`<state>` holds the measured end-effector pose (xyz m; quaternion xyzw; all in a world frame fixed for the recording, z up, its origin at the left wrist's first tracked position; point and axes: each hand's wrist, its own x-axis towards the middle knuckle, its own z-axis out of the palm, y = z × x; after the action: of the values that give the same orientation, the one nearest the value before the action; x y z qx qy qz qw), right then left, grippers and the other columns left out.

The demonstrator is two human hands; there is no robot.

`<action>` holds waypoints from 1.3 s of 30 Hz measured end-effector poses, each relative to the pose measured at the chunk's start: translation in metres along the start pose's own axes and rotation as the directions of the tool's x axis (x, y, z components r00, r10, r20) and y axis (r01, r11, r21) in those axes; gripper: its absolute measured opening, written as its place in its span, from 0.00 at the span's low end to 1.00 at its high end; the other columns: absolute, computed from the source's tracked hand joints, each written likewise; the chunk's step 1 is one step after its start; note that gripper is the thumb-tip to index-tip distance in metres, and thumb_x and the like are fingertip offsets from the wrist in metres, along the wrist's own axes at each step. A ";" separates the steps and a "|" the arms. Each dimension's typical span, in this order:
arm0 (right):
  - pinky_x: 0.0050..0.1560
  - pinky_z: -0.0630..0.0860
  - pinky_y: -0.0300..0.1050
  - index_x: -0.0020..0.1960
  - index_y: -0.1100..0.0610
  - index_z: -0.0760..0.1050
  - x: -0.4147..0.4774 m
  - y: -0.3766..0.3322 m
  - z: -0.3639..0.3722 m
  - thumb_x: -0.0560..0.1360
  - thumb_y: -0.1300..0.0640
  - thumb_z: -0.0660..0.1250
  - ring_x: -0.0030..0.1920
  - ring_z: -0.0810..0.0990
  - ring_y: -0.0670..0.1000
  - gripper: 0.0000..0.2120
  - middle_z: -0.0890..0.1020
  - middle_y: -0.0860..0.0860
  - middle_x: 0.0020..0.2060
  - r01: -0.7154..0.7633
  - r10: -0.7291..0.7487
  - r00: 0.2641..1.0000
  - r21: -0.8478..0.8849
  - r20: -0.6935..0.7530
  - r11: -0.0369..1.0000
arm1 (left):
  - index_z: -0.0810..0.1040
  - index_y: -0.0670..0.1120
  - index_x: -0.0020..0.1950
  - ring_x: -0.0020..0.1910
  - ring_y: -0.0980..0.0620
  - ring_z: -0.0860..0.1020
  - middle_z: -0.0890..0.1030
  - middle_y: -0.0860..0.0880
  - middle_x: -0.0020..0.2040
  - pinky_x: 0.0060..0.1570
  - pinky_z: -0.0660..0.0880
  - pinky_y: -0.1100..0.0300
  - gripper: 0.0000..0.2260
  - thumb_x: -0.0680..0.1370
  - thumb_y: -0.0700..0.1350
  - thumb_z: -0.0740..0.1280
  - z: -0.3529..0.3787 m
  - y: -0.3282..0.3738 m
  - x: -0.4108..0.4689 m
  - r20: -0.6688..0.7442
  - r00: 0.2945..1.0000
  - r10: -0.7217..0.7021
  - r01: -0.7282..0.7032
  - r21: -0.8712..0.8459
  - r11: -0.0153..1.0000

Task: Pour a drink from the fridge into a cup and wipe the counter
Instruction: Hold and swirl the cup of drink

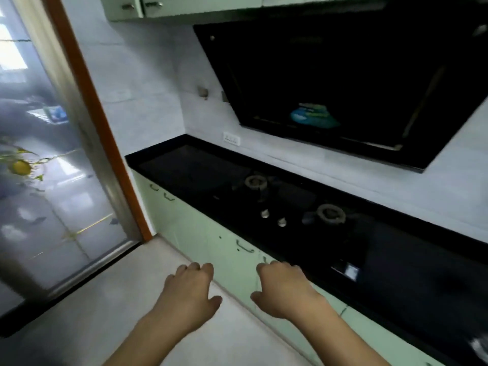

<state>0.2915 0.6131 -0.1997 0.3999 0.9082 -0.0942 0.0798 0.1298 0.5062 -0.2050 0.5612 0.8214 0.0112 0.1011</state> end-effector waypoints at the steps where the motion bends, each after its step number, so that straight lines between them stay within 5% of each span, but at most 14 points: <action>1: 0.59 0.69 0.55 0.63 0.56 0.71 -0.004 0.032 0.000 0.77 0.44 0.63 0.60 0.74 0.60 0.21 0.77 0.57 0.59 -0.039 0.039 0.999 -0.005 0.001 0.999 | 0.70 0.50 0.61 0.59 0.47 0.72 0.75 0.49 0.58 0.54 0.71 0.52 0.18 0.78 0.59 0.65 0.004 0.031 0.015 0.000 0.999 0.043 -0.043 -0.002 0.999; 10: 0.58 0.70 0.54 0.62 0.54 0.71 -0.045 0.241 0.012 0.76 0.44 0.63 0.58 0.75 0.59 0.19 0.77 0.55 0.58 -0.338 0.339 0.941 0.106 0.011 0.935 | 0.71 0.52 0.60 0.60 0.49 0.72 0.75 0.52 0.58 0.58 0.71 0.54 0.17 0.77 0.59 0.66 0.033 0.225 0.111 0.069 0.936 0.344 -0.345 0.006 0.939; 15: 0.54 0.70 0.52 0.57 0.54 0.71 -0.070 0.321 0.033 0.76 0.43 0.64 0.56 0.76 0.58 0.17 0.78 0.53 0.54 -0.525 0.530 0.848 0.194 0.031 0.829 | 0.71 0.53 0.60 0.58 0.49 0.73 0.75 0.53 0.57 0.56 0.71 0.53 0.17 0.77 0.60 0.66 0.058 0.304 0.158 0.159 0.847 0.507 -0.516 0.017 0.856; 18: 0.50 0.69 0.50 0.54 0.54 0.71 -0.089 0.363 0.044 0.76 0.44 0.65 0.54 0.77 0.58 0.16 0.79 0.53 0.53 -0.652 0.659 0.750 0.237 0.061 0.720 | 0.71 0.53 0.59 0.58 0.48 0.73 0.75 0.52 0.57 0.55 0.72 0.53 0.18 0.76 0.61 0.66 0.076 0.350 0.185 0.204 0.763 0.614 -0.630 0.020 0.776; 22: 0.58 0.72 0.52 0.58 0.54 0.72 -0.123 0.408 0.063 0.75 0.44 0.65 0.57 0.77 0.58 0.17 0.78 0.53 0.56 -0.802 0.810 0.573 0.287 0.123 0.524 | 0.72 0.51 0.59 0.57 0.48 0.75 0.76 0.52 0.57 0.54 0.73 0.53 0.18 0.76 0.61 0.67 0.095 0.414 0.213 0.244 0.639 0.730 -0.750 -0.012 0.661; 29: 0.50 0.75 0.48 0.54 0.49 0.73 -0.185 0.472 0.109 0.71 0.46 0.65 0.55 0.79 0.57 0.13 0.79 0.50 0.53 -0.881 0.913 0.352 0.403 0.206 0.249 | 0.72 0.51 0.60 0.57 0.48 0.75 0.76 0.51 0.58 0.56 0.74 0.52 0.19 0.76 0.61 0.68 0.140 0.524 0.219 0.346 0.446 0.825 -0.874 -0.028 0.485; 34: 0.48 0.77 0.49 0.54 0.53 0.71 -0.205 0.526 0.152 0.74 0.48 0.65 0.53 0.79 0.57 0.12 0.78 0.51 0.51 -0.844 0.901 0.374 0.484 0.221 0.231 | 0.71 0.51 0.63 0.58 0.50 0.74 0.75 0.51 0.60 0.58 0.73 0.55 0.20 0.76 0.59 0.69 0.187 0.579 0.210 0.416 0.439 0.796 -0.851 -0.091 0.517; 39: 0.46 0.77 0.51 0.61 0.53 0.69 -0.206 0.567 0.199 0.77 0.49 0.64 0.52 0.79 0.58 0.14 0.76 0.53 0.53 -0.795 0.844 0.465 0.546 0.269 0.264 | 0.70 0.50 0.68 0.62 0.52 0.74 0.73 0.51 0.65 0.59 0.73 0.59 0.25 0.75 0.55 0.72 0.243 0.614 0.198 0.561 0.520 0.645 -0.635 -0.251 0.731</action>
<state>0.8632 0.7957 -0.4082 0.8152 0.4879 -0.3082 -0.0503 0.6683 0.8935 -0.3921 0.7935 0.4771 -0.1292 0.3549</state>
